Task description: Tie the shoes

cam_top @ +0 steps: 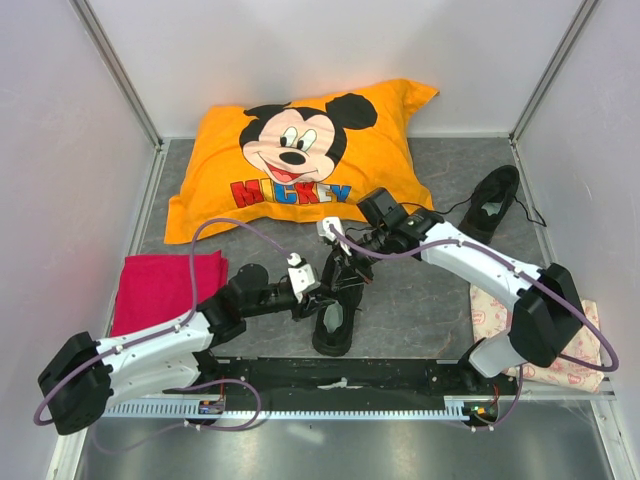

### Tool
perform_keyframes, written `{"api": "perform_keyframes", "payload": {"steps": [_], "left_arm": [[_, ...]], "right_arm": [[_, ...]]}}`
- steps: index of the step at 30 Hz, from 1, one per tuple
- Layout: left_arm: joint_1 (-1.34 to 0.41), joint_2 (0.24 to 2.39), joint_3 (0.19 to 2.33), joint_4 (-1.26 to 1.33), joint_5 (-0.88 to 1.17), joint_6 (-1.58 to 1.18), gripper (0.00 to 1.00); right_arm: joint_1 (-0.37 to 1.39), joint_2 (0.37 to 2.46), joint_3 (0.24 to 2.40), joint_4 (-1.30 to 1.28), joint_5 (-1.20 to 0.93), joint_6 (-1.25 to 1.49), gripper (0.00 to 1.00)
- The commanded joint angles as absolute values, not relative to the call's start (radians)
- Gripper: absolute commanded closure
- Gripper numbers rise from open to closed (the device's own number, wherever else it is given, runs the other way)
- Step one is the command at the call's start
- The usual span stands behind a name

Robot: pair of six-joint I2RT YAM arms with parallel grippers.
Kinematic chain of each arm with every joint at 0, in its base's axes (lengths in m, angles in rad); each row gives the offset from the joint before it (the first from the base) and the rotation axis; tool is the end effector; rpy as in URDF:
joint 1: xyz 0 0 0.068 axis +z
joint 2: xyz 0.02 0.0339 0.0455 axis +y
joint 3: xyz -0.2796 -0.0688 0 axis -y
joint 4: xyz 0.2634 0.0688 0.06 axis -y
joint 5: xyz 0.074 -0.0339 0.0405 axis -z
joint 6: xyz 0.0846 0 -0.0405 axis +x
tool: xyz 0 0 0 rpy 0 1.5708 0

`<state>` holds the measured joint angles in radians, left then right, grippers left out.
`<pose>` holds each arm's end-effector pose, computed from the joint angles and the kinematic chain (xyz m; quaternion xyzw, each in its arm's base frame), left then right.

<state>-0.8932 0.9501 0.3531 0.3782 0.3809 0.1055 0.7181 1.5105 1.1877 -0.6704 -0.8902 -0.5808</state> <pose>0.1372 -0.2206 0.2094 0.4708 0.6157 -0.3721 0.5107 0.2139 0.2742 0.2593 -0.6209 0.6149 0.4294 0.2281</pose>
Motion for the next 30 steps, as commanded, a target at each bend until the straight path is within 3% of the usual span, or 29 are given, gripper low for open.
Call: {"api": "perform_keyframes", "payload": {"steps": [1,10,17,20,30], "left_arm": [[-0.89,0.917,0.35,0.388,0.354,0.083,0.61],[-0.89,0.931,0.344,0.423,0.307,0.055,0.66],[-0.885,0.922,0.337,0.419,0.295,0.052,0.92],[-0.884,0.914,0.334,0.41,0.299,0.057,0.98],[-0.879,0.922,0.35,0.394,0.36,0.116,0.99]], "right_arm": [[0.719,1.457,1.147,-0.546,-0.891,-0.482,1.0],[0.718,1.439,1.12,-0.5,-0.888,-0.423,1.0],[0.71,1.42,1.101,-0.492,-0.879,-0.407,1.0],[0.709,1.416,1.091,-0.491,-0.873,-0.402,1.0],[0.695,1.42,1.094,-0.486,-0.835,-0.352,1.0]]}}
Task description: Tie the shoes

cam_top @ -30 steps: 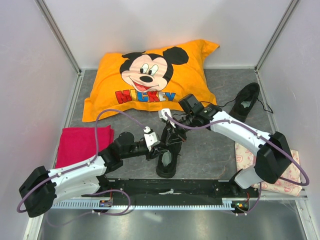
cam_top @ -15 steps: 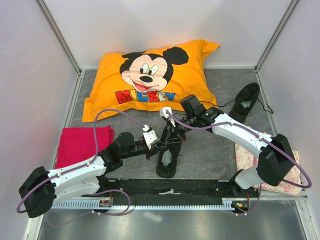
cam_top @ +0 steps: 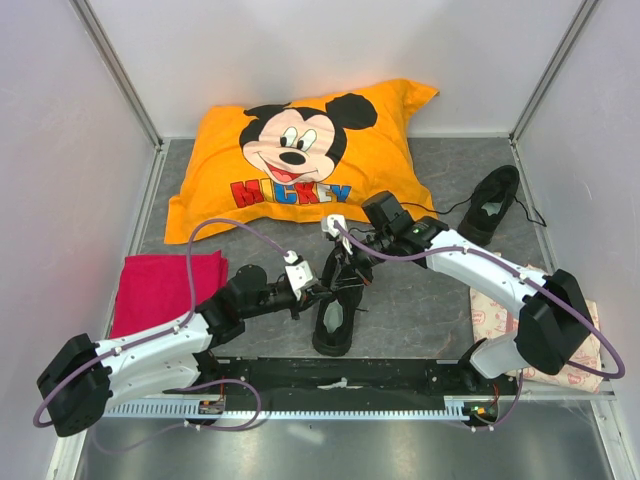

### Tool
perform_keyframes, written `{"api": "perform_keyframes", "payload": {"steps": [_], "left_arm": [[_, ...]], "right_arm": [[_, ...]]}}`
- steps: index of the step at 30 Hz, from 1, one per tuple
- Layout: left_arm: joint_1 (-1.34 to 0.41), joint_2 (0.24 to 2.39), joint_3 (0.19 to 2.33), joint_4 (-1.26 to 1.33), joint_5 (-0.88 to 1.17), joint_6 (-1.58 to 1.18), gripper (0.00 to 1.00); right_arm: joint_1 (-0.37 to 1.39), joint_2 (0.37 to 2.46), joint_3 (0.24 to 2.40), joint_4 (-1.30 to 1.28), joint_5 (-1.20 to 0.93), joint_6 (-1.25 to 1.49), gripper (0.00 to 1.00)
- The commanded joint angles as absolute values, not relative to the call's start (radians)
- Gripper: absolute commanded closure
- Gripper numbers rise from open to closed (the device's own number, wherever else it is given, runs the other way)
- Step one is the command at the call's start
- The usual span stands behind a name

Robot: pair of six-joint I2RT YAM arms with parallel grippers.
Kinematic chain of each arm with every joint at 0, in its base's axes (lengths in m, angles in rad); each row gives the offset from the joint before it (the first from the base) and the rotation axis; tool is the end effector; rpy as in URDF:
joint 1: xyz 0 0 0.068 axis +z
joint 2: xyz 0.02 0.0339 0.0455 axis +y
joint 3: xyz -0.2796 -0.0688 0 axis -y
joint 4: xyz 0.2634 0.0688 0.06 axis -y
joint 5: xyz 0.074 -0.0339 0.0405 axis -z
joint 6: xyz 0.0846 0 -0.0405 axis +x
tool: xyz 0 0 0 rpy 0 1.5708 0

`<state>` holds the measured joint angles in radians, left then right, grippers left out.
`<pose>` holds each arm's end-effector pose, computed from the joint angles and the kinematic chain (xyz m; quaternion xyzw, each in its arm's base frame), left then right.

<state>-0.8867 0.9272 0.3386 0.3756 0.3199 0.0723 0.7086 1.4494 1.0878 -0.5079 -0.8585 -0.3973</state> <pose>0.1408 -0.2148 0.2082 0.4432 0.6355 -0.3593 0.5201 0.2143 0.2680 0.2552 -0.5702 0.6516 0.4346 0.2480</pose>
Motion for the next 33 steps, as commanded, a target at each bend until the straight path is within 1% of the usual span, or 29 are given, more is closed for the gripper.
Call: {"api": "perform_keyframes", "payload": {"steps": [1,2,3,6,10,20,24,29,30,31,33], "left_arm": [[-0.879,0.926,0.353,0.388,0.379,0.127,0.99],[-0.879,0.937,0.357,0.382,0.382,0.135,0.98],[-0.88,0.943,0.368,0.376,0.382,0.15,0.98],[-0.879,0.969,0.391,0.353,0.379,0.178,0.98],[-0.879,0.989,0.413,0.333,0.383,0.206,0.98],[-0.877,1.017,0.44,0.291,0.383,0.233,0.99],[-0.879,1.019,0.443,0.281,0.379,0.244,0.99],[-0.879,1.025,0.457,0.259,0.367,0.242,0.98],[-0.879,1.022,0.459,0.258,0.365,0.242,0.99],[-0.879,1.023,0.46,0.256,0.367,0.241,0.98],[-0.879,1.023,0.465,0.253,0.364,0.241,0.98]], "right_arm": [[0.693,1.425,1.11,-0.488,-0.822,-0.33,0.96],[0.687,1.436,1.117,-0.494,-0.819,-0.312,0.76],[0.671,1.436,1.123,-0.495,-0.813,-0.278,0.71],[0.637,1.453,1.14,-0.502,-0.795,-0.218,0.6],[0.609,1.483,1.144,-0.528,-0.726,-0.129,0.55],[0.604,1.569,1.16,-0.555,-0.715,-0.052,0.54],[0.604,1.603,1.176,-0.554,-0.732,-0.043,0.56],[0.606,1.626,1.187,-0.555,-0.788,-0.031,0.61],[0.606,1.628,1.187,-0.557,-0.801,-0.032,0.64],[0.606,1.632,1.186,-0.56,-0.819,-0.035,0.71],[0.606,1.635,1.187,-0.563,-0.833,-0.034,0.76]]}}
